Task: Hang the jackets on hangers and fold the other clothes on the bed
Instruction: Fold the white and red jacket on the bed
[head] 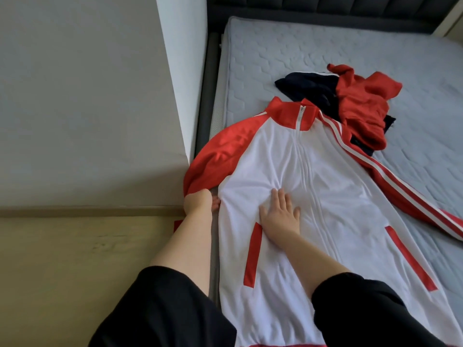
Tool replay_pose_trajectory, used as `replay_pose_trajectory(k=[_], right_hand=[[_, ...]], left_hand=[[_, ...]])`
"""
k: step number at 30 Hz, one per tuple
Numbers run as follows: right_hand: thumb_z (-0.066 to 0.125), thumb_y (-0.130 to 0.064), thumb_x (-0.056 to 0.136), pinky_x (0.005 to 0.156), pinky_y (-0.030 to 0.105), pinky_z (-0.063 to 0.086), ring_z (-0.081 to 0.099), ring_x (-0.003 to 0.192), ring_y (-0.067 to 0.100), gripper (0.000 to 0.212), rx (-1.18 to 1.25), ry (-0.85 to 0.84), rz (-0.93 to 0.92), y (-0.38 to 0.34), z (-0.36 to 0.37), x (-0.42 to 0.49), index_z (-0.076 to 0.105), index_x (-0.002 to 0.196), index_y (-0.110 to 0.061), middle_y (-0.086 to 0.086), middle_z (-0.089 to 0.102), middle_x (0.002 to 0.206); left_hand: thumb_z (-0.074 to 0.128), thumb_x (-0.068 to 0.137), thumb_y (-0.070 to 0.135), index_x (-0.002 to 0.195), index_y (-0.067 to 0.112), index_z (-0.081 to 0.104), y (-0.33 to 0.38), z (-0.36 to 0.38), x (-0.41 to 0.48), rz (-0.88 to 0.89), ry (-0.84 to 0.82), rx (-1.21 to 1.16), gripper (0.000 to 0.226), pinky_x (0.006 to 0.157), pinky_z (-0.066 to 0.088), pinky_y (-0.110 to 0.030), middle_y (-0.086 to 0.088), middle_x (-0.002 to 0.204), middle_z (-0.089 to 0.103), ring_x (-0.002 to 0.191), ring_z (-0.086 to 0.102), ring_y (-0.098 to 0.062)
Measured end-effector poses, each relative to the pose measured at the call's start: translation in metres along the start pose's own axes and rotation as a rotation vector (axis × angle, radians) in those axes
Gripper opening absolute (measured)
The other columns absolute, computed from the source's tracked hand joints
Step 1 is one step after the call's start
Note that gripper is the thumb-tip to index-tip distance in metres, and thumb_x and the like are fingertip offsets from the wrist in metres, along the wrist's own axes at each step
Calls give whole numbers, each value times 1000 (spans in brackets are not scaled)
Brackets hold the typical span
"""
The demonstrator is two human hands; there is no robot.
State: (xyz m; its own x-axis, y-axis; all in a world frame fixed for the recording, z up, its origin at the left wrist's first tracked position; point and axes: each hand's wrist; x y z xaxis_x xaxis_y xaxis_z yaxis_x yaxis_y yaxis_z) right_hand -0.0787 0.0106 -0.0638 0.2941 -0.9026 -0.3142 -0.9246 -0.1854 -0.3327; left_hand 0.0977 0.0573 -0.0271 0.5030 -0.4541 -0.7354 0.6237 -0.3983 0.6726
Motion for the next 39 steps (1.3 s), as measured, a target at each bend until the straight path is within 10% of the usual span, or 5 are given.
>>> replay_pose_trajectory(k=[14, 25, 29, 33, 39], right_hand=[[19, -47, 99, 119, 45, -7, -15, 147, 20, 69, -166, 39, 6, 0, 15, 2, -13, 152, -17, 4, -17, 160], [49, -27, 95, 109, 37, 34, 41, 134, 24, 50, 608, 25, 119, 6, -30, 4, 41, 143, -14, 9, 39, 149], [44, -22, 97, 86, 34, 48, 62, 104, 33, 34, 1501, 7, 387, 41, -69, -16, 56, 121, -1, 19, 62, 111], [32, -32, 100, 89, 41, 43, 59, 107, 31, 35, 1873, 98, 478, 107, -93, -40, 50, 118, -8, 17, 57, 124], [29, -44, 100, 96, 45, 37, 54, 117, 35, 46, 2029, 207, 577, 172, -101, -69, 43, 129, -12, 19, 48, 139]], left_hand=[[51, 93, 41, 98, 11, 61, 44, -31, 20, -73, -148, -1261, 32, 97, 44, -37, -10, 96, 62, 99, 61, -26], [35, 103, 32, 96, -11, 65, 56, 0, -61, 726, 561, 186, 53, 72, 42, -36, -31, 100, 65, 92, 62, -41], [45, 85, 2, 103, -9, 66, -4, 26, -83, 1350, 120, 1051, 29, 70, 50, -27, -30, 99, 65, 88, 64, -43], [34, 100, 17, 150, 18, 27, -77, 22, -67, 1242, -284, 1805, 50, 119, -2, -34, -10, 158, 17, 145, 4, -23], [40, 92, 12, 152, 28, 15, -90, 21, -76, 1140, -242, 1998, 67, 118, 5, -49, -6, 160, -1, 147, -2, -26]])
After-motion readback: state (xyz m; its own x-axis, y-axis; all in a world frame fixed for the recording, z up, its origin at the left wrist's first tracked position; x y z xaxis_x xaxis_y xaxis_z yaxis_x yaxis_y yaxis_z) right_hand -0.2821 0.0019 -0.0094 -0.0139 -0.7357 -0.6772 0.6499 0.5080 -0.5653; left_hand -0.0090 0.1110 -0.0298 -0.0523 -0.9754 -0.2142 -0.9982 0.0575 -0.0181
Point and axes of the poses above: each hand's wrist, its own x-axis towards the middle knuckle, its own z-axis out of the palm, y = z × x
